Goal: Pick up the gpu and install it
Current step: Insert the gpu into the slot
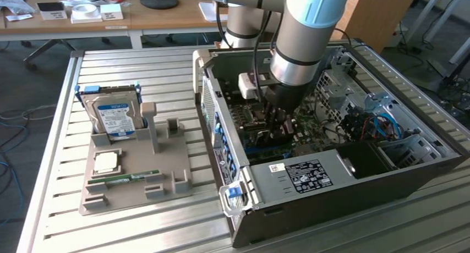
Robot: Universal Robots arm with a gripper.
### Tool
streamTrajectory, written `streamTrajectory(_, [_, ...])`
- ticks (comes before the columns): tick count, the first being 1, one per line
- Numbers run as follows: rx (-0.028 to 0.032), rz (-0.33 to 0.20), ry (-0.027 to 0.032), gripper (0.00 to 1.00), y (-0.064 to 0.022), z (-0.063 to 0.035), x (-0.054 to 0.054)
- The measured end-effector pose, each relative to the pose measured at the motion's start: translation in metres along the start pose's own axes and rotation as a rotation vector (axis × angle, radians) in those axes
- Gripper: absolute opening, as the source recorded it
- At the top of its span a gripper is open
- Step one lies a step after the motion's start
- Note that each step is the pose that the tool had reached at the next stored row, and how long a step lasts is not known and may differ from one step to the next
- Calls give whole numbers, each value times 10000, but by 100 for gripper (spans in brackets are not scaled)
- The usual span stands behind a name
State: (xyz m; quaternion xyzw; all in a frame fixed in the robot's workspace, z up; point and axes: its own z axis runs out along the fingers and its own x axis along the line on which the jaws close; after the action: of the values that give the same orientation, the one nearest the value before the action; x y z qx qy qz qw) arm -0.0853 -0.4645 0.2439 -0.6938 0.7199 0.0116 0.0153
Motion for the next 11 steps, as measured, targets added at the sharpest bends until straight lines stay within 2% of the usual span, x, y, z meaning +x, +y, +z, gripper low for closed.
streamTrajectory(11, [1,-1,2,27,24,23,1])
